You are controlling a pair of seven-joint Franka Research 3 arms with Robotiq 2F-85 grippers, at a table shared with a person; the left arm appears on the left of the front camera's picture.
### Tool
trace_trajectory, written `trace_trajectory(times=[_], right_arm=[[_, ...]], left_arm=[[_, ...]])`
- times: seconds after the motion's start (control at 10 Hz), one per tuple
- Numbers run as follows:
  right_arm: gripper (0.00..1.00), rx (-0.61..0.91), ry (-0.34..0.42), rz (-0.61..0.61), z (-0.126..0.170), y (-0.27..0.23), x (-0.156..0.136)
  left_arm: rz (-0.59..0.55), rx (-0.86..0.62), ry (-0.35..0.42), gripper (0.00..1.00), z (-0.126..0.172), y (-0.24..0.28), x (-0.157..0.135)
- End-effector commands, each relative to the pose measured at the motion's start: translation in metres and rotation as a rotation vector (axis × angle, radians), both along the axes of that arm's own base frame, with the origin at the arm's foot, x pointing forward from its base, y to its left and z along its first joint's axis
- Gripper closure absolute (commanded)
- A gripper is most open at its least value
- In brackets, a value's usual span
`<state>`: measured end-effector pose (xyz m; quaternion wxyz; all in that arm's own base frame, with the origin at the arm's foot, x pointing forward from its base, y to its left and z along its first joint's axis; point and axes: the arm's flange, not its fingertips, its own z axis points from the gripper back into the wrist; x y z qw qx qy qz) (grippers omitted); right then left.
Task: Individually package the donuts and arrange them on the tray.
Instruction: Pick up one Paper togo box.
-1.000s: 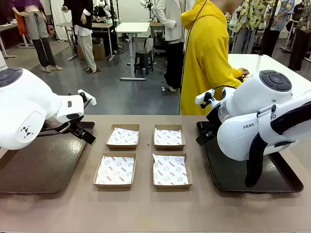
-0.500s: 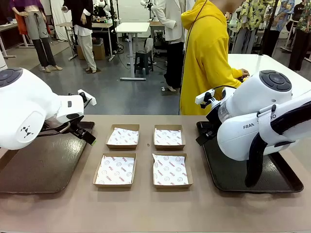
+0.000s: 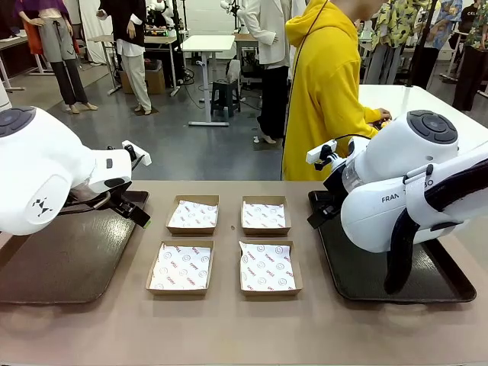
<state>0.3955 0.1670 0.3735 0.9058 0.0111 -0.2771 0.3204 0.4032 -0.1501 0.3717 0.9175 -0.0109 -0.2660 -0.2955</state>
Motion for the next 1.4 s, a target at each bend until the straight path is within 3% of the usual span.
trace_trajectory(times=[0.0,0.1,0.3,0.5,0.8,0.9,1.0,1.3], right_arm=[[0.00,0.000,0.000,0.000,0.000,0.000,0.000],[0.00,-0.001,0.043,0.013,0.001,-0.006,-0.017],[0.00,-0.001,0.043,0.063,0.020,-0.018,-0.085],[0.00,-0.080,0.110,0.043,0.041,-0.033,-0.154],[0.00,-0.172,0.220,-0.043,0.040,-0.057,-0.205],[0.00,-0.176,0.215,-0.041,0.033,-0.068,-0.195],[0.00,-0.152,0.202,-0.016,0.112,-0.003,-0.107],[0.00,-0.152,0.202,-0.016,0.112,-0.003,-0.107]], left_arm=[[0.000,0.000,0.000,0.00,0.000,0.000,0.000],[0.016,0.034,0.021,0.00,-0.003,0.011,-0.014],[-0.041,0.042,0.046,0.00,0.014,0.034,-0.071],[-0.088,0.071,0.108,0.00,0.030,0.053,-0.124],[-0.088,0.062,0.161,0.00,0.031,0.065,-0.173],[-0.070,0.058,0.145,0.00,0.026,0.067,-0.174],[-0.087,0.093,0.164,0.00,0.094,0.024,-0.065],[-0.087,0.093,0.164,0.00,0.094,0.024,-0.065]])
